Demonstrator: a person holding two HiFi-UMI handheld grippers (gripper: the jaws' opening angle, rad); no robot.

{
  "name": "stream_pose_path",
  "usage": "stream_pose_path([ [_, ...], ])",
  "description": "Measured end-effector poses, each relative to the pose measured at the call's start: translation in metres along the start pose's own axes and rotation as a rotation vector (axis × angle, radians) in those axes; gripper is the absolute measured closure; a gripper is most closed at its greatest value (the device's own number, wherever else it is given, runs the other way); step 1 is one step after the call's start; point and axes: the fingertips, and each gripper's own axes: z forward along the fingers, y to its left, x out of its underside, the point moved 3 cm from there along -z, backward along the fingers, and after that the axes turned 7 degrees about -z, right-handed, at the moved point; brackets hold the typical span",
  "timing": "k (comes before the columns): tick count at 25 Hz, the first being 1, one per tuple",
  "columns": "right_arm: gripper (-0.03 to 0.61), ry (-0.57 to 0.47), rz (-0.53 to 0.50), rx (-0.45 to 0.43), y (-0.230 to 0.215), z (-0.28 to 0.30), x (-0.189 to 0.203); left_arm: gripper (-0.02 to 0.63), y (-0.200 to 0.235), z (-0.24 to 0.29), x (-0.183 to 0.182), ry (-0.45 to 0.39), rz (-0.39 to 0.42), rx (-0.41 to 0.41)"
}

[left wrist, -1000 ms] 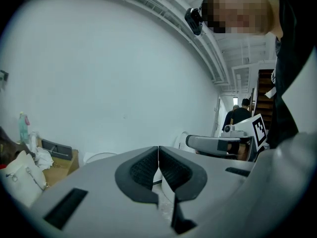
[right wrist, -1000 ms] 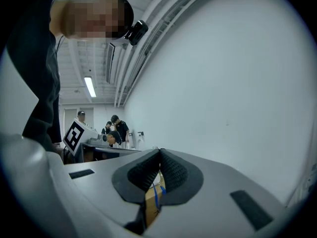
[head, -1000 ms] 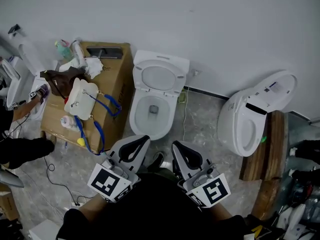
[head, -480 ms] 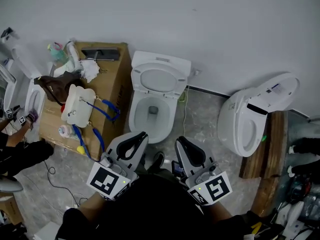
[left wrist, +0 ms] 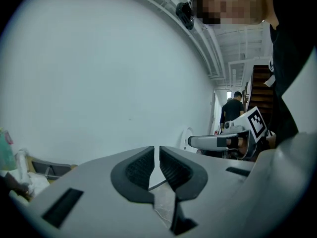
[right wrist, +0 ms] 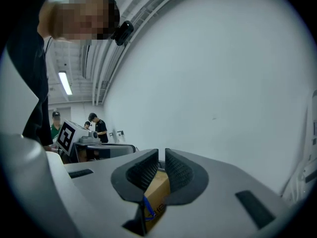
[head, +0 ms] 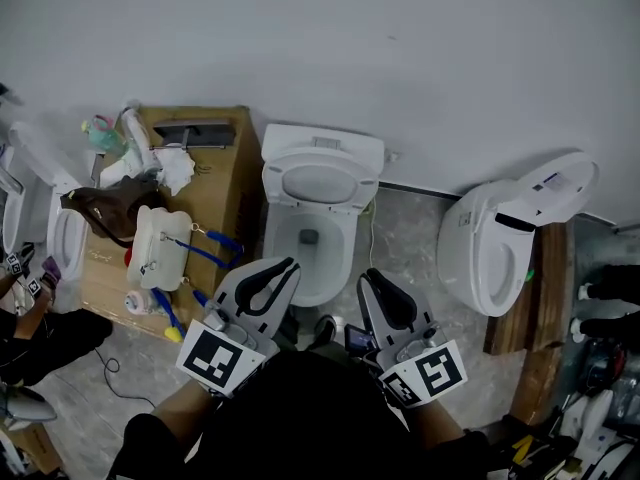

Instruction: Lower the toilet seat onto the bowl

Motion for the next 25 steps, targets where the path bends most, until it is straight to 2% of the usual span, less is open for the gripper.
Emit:
stream_pose_path([
  [3, 0.543, 0.021, -0.011, 0.022, -0.01, 0.02, -0.001, 0.589, 0.02, 0.013, -0.008, -0.004, 0.035, 0.016],
  [5, 0.537, 0.037, -0.026, 0.043, -0.018, 0.033, -0.002, 0.556, 0.036, 0.021, -0.007, 0.02, 0.049, 0.021],
  [7, 0.467, 0.064, -0.056, 0.063, -0.026, 0.047, 0.0, 0.485, 0.053, 0.028, -0.004, 0.061, 0.057, 0.017],
  [8, 0.449, 0.081, -0.078, 0.072, -0.03, 0.053, 0.001, 0.48, 0.063, 0.031, -0.001, 0.086, 0.063, 0.012],
  [14, 0.449, 0.196, -0.246, 0.118, -0.084, 0.079, 0.02, 0.48, 0.119, 0.063, 0.01, 0.152, 0.138, -0.062],
  [18, 0.449, 0.245, -0.291, 0.135, -0.128, 0.097, 0.04, 0.48, 0.155, 0.09, 0.025, 0.199, 0.184, -0.14],
  [21, 0.449, 0.286, -0.321, 0.112, -0.153, 0.121, 0.062, 0.48, 0.178, 0.113, 0.042, 0.253, 0.262, -0.19],
  [25, 0.449, 0.346, -0.345, 0.088, -0.181, 0.148, 0.095, 0.48, 0.198, 0.143, 0.075, 0.334, 0.312, -0.21],
])
